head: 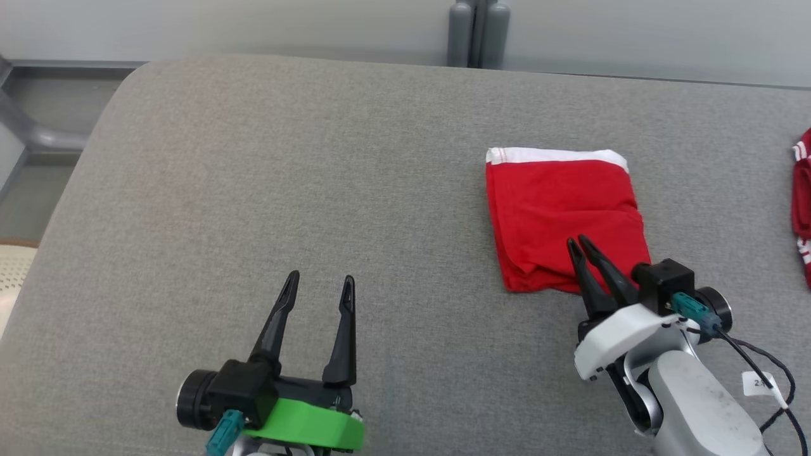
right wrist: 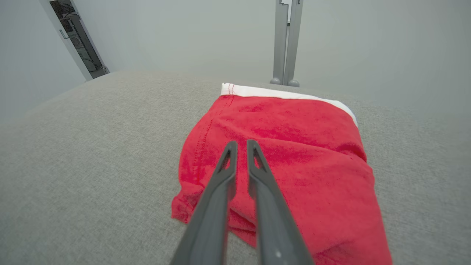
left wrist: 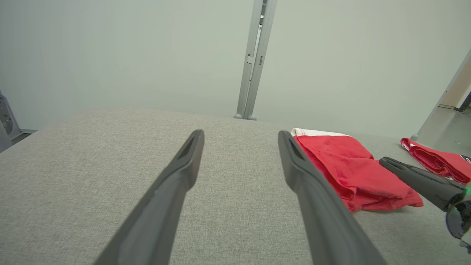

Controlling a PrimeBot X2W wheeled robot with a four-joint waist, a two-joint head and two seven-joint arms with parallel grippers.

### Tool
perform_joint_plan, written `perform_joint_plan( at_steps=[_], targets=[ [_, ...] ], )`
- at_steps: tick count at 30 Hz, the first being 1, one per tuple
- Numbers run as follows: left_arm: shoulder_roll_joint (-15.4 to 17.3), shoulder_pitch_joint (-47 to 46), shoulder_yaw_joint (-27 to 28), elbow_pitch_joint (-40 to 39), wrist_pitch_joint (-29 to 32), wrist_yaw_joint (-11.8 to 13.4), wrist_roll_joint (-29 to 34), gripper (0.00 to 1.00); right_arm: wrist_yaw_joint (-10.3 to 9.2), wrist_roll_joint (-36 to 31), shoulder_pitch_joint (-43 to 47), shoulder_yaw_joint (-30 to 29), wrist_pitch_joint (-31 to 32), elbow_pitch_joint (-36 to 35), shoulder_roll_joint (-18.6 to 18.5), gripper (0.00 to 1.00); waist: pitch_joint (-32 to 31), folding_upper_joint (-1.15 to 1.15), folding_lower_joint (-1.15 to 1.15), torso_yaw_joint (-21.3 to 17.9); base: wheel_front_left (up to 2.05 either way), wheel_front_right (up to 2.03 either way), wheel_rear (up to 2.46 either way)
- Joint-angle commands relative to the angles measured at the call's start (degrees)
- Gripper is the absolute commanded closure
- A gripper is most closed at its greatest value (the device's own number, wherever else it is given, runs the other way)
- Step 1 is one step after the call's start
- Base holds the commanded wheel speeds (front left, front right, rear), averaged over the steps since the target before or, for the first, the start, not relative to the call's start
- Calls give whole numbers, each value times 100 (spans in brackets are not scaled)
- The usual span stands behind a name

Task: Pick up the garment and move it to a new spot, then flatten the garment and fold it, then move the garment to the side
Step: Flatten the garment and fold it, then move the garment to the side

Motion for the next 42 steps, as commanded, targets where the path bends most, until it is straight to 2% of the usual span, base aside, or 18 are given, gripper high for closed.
perform_joint_plan(
  at_steps=[1,8,15,21,29,42],
  targets=[
    [13,101,78,-24,-15,59,73,0,-11,7,205,-97,-13,-231,-3,0,-221,0,0,-290,0,0,0],
    [13,444,494,-155,-15,130,66,0,-11,-75,1057,-431,-13,-1617,115,0,-549,0,0,-810,0,0,0],
    [13,763,902,-306,-15,158,246,0,-10,-40,1689,-827,-13,-2481,270,0,-819,0,0,-1023,0,0,0],
    [12,1138,1149,-470,-14,107,223,0,-10,-44,2032,-872,-13,-2390,329,0,-1031,0,0,-1029,0,0,0],
    [12,1450,1222,-354,-15,-44,464,0,-11,-60,2331,-916,-12,-2041,282,0,-1225,0,0,-818,0,0,0],
    [12,1401,1148,-73,-8,-30,711,0,-10,-151,2446,-807,-13,-1829,308,0,-1310,0,0,-708,0,0,0]
  ],
)
